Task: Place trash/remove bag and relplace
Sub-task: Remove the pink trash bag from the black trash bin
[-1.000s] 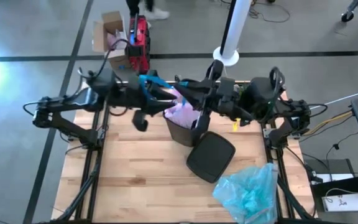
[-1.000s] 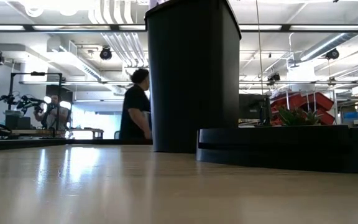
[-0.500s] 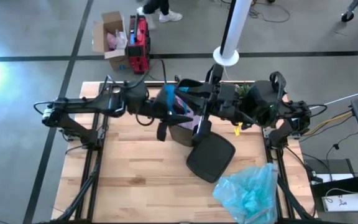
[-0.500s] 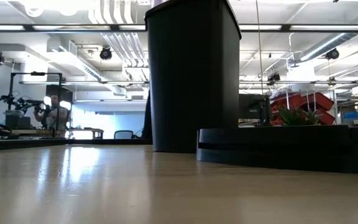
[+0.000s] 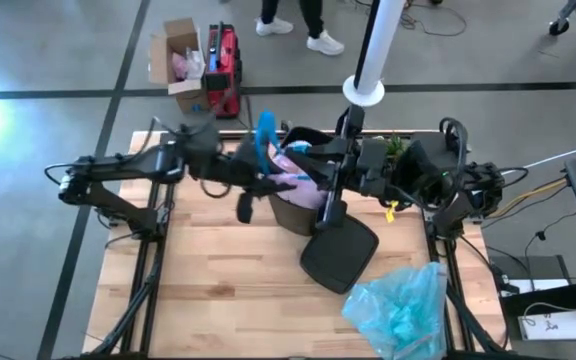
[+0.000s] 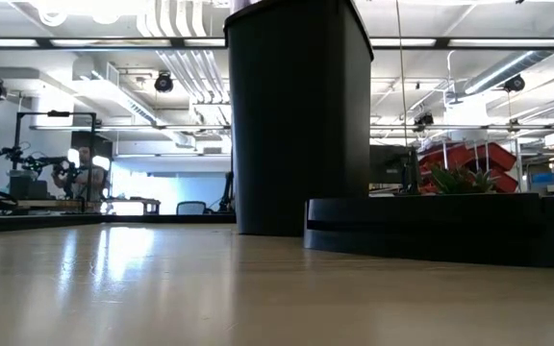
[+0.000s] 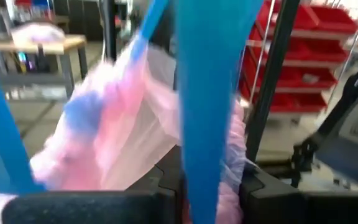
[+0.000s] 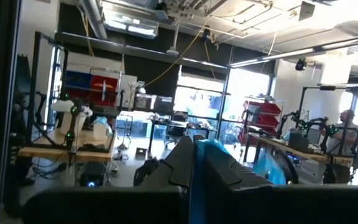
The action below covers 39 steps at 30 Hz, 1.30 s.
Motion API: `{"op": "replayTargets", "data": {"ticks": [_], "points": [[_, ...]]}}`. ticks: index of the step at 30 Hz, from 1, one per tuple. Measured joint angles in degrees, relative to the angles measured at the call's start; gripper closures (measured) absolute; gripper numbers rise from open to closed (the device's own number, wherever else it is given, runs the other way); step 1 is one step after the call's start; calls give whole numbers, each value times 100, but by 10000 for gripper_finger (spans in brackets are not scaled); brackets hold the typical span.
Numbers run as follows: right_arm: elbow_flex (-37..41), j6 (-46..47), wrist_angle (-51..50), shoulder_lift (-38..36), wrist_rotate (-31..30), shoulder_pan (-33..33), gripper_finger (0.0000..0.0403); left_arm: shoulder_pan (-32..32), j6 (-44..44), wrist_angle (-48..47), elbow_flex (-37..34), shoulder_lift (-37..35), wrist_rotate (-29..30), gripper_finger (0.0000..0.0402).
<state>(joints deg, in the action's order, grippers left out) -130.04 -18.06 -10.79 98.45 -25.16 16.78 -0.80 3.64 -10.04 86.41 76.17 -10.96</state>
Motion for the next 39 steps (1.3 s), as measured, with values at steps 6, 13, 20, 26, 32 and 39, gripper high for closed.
{"op": "replayTargets", "data": {"ticks": [6,13,20,26,32,39], "points": [[0,2,-53,-9,-37,-31,401,0,2,155,2,-198,-2,352],[0,2,-89,-9,-36,-28,401,0,4,115,2,-174,0,352],[0,48,-92,-11,-38,-28,401,28,-518,-399,1,-284,-177,324],[2,202,-307,-13,-42,-28,401,28,-616,-357,2,-524,-37,250],[2,313,-303,-8,-41,-31,401,30,-616,-293,2,-435,-4,177],[4,646,-529,116,313,-28,401,46,-728,527,2,3,-4,129]]}}
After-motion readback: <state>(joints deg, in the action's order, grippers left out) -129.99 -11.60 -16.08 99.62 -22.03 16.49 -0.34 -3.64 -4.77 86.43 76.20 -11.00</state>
